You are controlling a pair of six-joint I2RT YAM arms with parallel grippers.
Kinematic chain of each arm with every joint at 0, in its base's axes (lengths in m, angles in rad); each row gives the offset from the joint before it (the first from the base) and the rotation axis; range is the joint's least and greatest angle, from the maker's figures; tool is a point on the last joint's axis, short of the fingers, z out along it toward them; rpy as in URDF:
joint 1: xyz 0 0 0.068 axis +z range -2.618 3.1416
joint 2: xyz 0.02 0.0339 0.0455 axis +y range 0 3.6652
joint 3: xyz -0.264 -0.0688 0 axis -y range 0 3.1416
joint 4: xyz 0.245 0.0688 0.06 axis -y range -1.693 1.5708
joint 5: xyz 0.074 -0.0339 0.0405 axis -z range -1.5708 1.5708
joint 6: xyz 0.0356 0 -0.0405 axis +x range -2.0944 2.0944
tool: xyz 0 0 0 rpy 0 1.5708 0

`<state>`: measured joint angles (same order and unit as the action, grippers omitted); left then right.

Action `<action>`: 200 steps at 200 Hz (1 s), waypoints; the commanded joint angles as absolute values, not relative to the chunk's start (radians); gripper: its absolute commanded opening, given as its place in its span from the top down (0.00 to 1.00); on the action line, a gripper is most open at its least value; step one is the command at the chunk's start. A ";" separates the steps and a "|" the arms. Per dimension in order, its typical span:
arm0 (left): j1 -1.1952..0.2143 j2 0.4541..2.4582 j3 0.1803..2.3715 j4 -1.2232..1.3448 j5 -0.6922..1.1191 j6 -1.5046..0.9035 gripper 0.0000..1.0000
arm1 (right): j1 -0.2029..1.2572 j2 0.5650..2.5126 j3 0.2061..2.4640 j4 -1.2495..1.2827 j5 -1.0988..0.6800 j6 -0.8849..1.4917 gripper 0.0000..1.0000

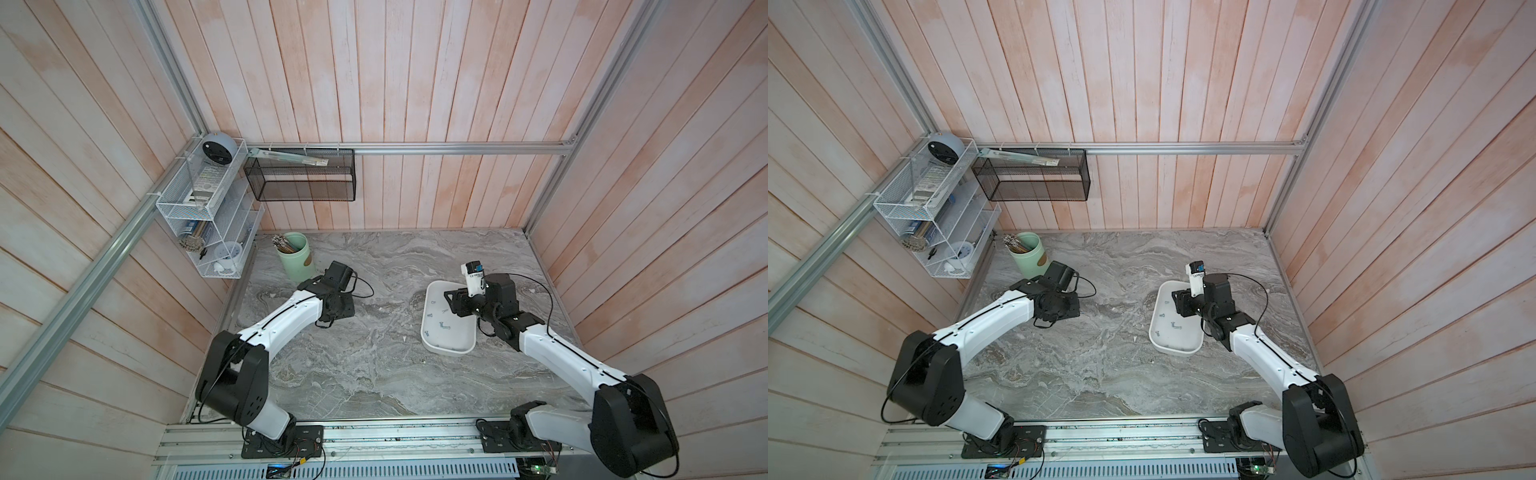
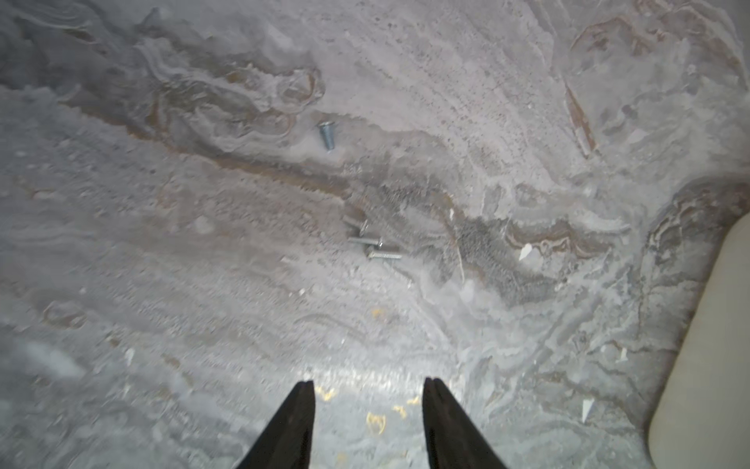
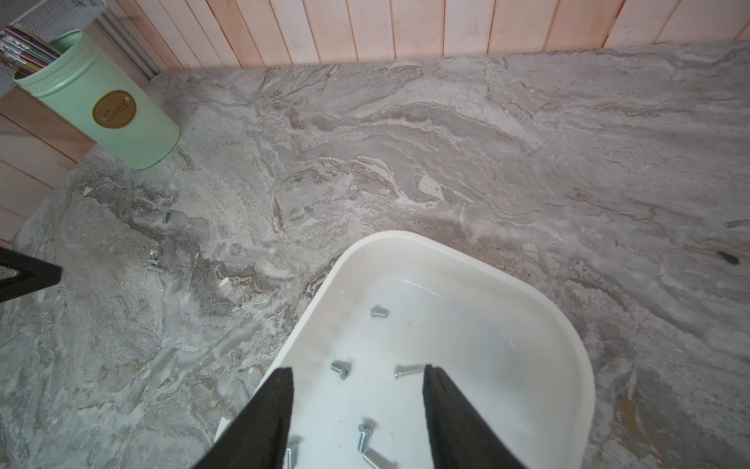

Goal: Put the screws on the desktop into the storage box
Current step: Adjust the screw at the center of the board.

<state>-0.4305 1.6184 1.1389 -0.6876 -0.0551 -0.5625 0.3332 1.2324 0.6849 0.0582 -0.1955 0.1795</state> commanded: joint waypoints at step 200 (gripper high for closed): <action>-0.425 1.943 1.239 -0.682 -0.189 -0.669 0.56 | 0.341 1.301 0.705 0.047 -0.249 0.193 0.43</action>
<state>-0.4301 1.9354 1.2793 -0.6754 -0.1665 -0.6594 0.3332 1.2896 0.6849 0.0528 -0.2371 0.1833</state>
